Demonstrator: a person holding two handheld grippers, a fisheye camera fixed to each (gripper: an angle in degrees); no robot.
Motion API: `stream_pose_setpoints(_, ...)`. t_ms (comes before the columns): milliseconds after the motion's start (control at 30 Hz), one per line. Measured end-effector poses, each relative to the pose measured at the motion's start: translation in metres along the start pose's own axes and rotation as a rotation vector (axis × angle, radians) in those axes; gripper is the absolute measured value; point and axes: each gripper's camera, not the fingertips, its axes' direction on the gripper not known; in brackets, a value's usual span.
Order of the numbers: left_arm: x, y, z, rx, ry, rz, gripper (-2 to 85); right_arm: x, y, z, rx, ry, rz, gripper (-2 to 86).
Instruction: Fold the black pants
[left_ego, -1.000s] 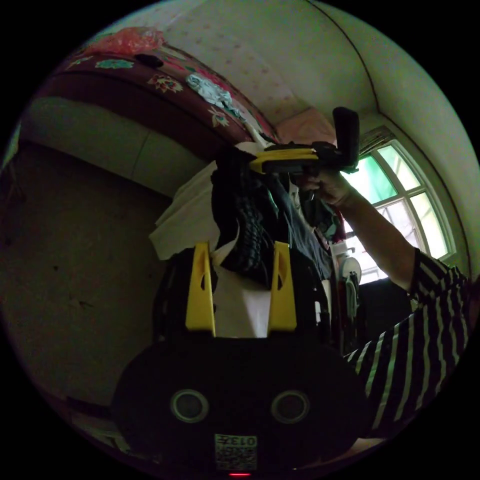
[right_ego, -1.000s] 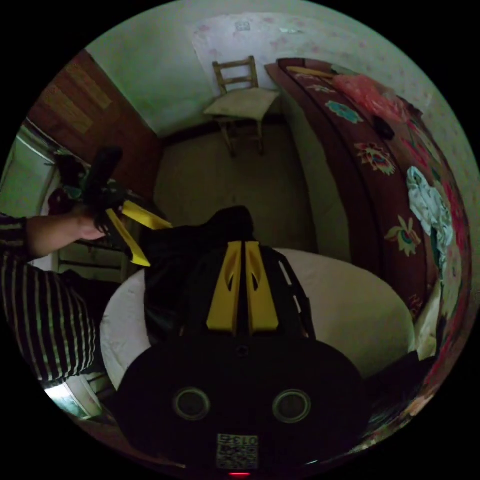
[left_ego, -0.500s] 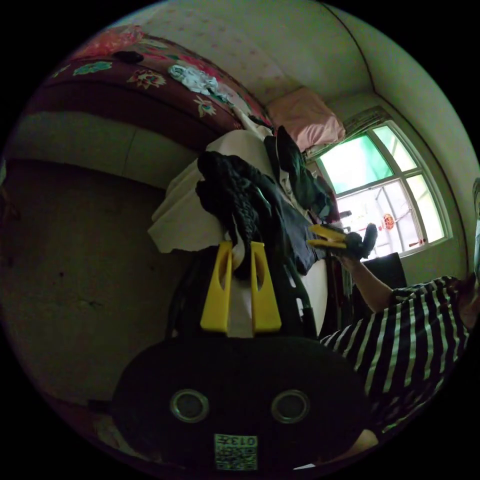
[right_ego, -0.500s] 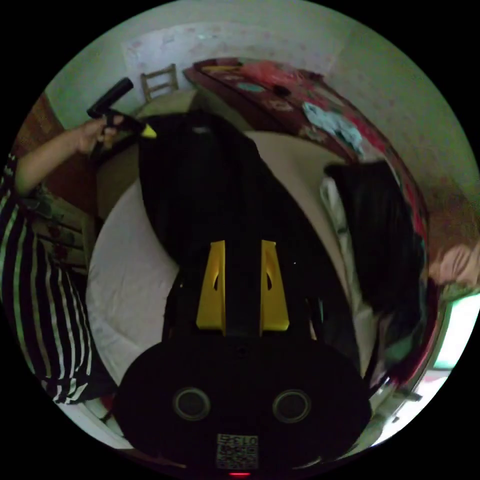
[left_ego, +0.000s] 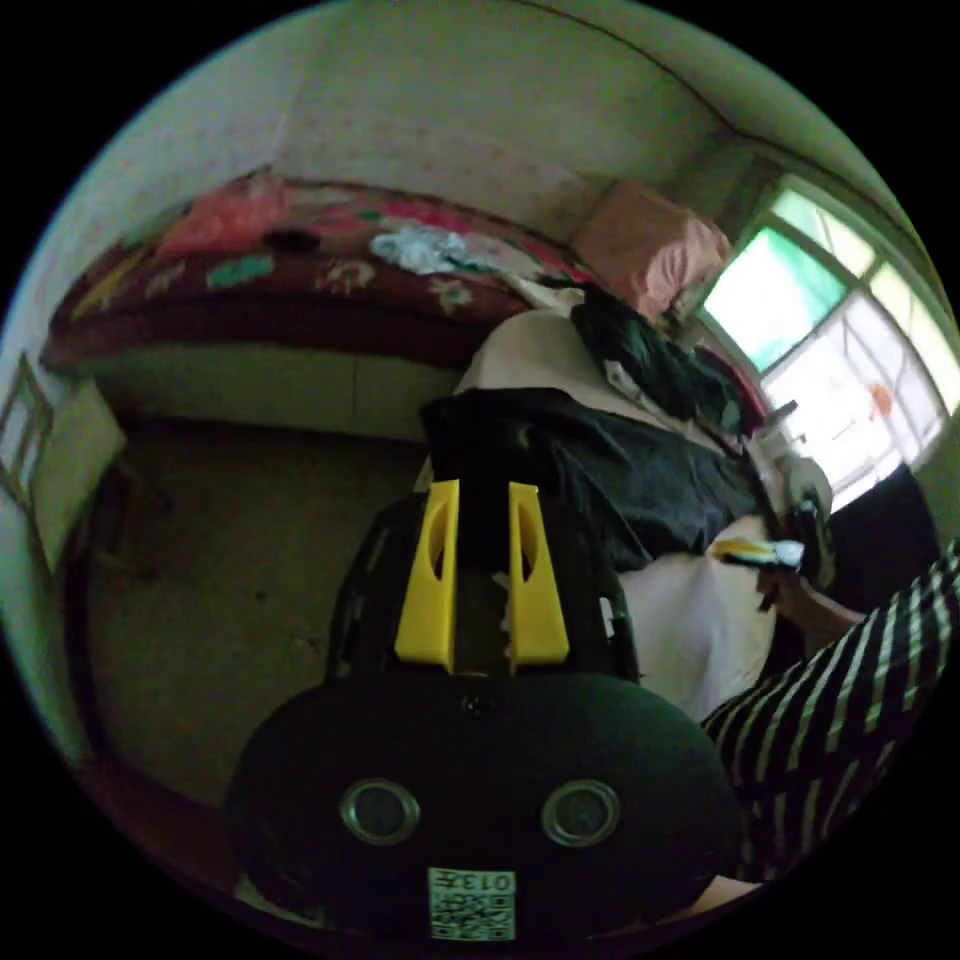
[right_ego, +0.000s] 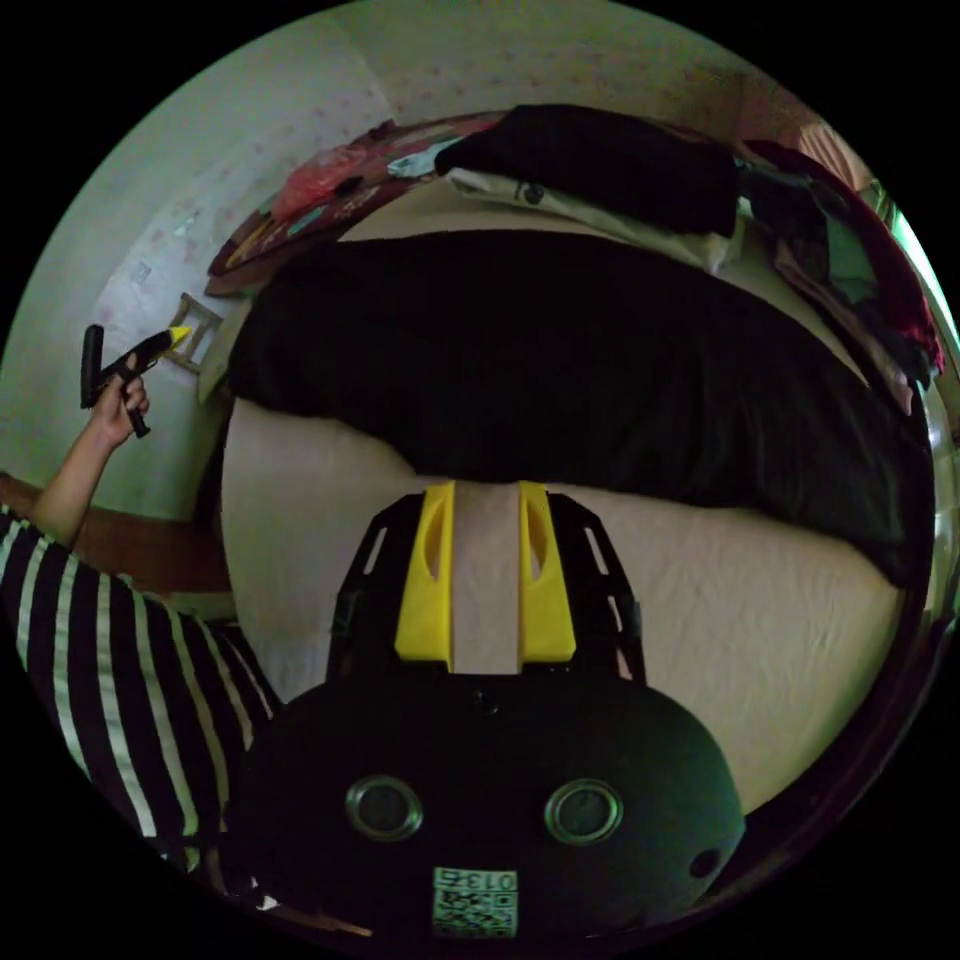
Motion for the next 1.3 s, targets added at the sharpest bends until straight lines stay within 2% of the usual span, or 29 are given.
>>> stream_pose_setpoints(67, 0.049, -0.01, 0.014, -0.019, 0.07, 0.147, 8.5, 0.004, 0.001, 0.003, 0.006, -0.002, -0.02, 8.5)
stream_pose_setpoints(133, 0.122, -0.022, 0.056, -0.153, 0.21, 0.367, 9.3, 0.01, 0.0, 0.007, -0.011, -0.023, -0.036, 6.2)
stream_pose_setpoints(167, 0.141, -0.023, 0.068, -0.189, 0.209, 0.43, 9.6, 0.013, 0.001, 0.008, -0.028, 0.003, -0.048, 3.9)
stream_pose_setpoints(233, 0.209, -0.025, 0.107, -0.281, 0.174, 0.652, 10.5, 0.017, 0.003, 0.005, -0.032, 0.024, -0.079, 2.5)
stream_pose_setpoints(367, 0.28, -0.033, 0.152, -0.342, 0.07, 0.878, 8.8, 0.033, 0.004, -0.017, 0.045, 0.022, -0.103, 1.4)
stream_pose_setpoints(433, 0.306, -0.047, 0.179, -0.411, -0.013, 0.964, 3.2, 0.04, 0.0, -0.019, 0.051, 0.016, -0.117, 1.5)
stream_pose_setpoints(500, 0.314, -0.065, 0.192, -0.439, -0.021, 0.949, 1.5, 0.05, -0.005, -0.019, 0.072, 0.012, -0.109, 2.2)
stream_pose_setpoints(567, 0.312, -0.091, 0.206, -0.518, 0.078, 0.867, 0.8, 0.061, -0.008, -0.017, 0.08, 0.021, -0.088, 3.2)
stream_pose_setpoints(633, 0.3, -0.122, 0.226, -0.609, 0.235, 0.689, 0.3, 0.074, -0.006, -0.022, 0.093, -0.038, -0.055, 4.4)
stream_pose_setpoints(733, 0.29, -0.147, 0.243, -0.619, 0.317, 0.563, 0.1, 0.086, 0.016, -0.044, 0.183, -0.083, -0.033, 5.5)
stream_pose_setpoints(833, 0.292, -0.16, 0.257, -0.625, 0.362, 0.521, 0.0, 0.076, 0.046, -0.048, 0.169, -0.142, -0.121, 6.8)
stream_pose_setpoints(1000, 0.305, -0.172, 0.274, -0.653, 0.387, 0.521, 0.0, 0.023, 0.067, -0.008, 0.078, -0.033, -0.336, 9.3)
stream_pose_setpoints(1300, 0.311, -0.21, 0.297, -0.641, 0.43, 0.445, 0.0, -0.01, 0.054, 0.031, 0.09, 0.109, -0.453, 7.7)
